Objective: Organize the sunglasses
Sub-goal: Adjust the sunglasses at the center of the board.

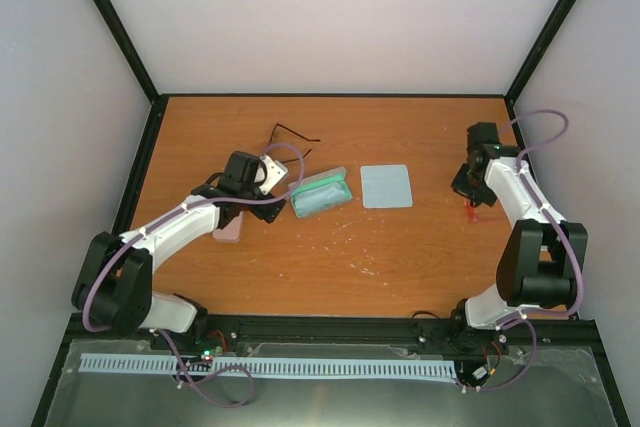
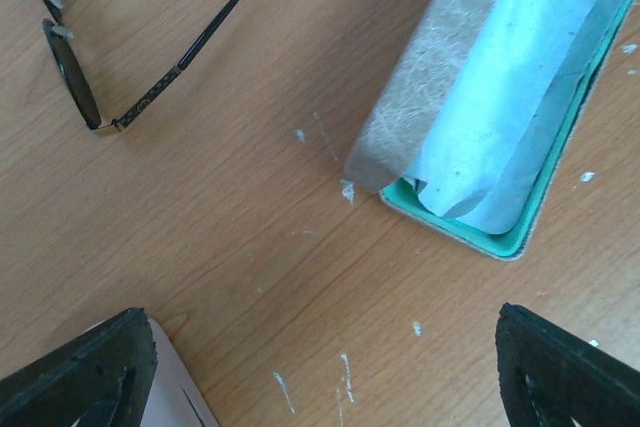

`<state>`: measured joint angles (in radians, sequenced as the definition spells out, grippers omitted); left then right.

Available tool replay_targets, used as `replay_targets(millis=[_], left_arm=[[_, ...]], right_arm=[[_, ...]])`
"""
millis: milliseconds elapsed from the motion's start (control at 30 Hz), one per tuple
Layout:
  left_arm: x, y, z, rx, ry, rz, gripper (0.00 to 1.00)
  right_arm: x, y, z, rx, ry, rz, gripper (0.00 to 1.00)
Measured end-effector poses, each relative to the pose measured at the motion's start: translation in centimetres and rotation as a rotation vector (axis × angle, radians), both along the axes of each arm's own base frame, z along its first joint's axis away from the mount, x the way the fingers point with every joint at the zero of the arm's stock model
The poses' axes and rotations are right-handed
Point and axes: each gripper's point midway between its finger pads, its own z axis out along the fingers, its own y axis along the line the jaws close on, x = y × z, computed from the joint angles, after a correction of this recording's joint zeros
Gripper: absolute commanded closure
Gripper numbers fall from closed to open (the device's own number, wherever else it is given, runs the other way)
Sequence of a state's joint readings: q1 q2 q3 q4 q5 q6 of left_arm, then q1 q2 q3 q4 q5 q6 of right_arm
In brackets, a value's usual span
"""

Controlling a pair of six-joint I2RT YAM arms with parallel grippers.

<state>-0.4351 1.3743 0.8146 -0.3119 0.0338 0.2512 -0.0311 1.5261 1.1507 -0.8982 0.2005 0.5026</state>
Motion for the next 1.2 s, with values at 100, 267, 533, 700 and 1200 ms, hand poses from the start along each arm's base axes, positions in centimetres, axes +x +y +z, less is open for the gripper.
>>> replay_targets(millis=[100,267,533,700,1200], left_arm=[[0.2,0.5,-0.4,0.008,0.007,0.008,0.09],[0.3,0.7,-0.5,0.01,0.01,0.011,0.09],[0.3,0.8,-0.9,0.016,0.022,0.012,0.09],[0.3,0.8,-1.1,0.017,0.025,0.012,0.09],[0.7,1.0,-1.4,0.025,0.042,0.025,0.09]], right_arm=[[-0.8,-1.9,-0.7,0.013,0.024,-0.064,0.94],[-2.2,-3.3,-2.4,0.026,0.076,-0.112,0.96],[-3.2,-3.1,-5.2,0.039,0.156,-0.107,0.96],[-2.6,-3.7,-5.1,0.025,0.129,-0.11,0.96],[-1.9,-5.2,-7.1,0.018,0.147,-0.121,0.97]])
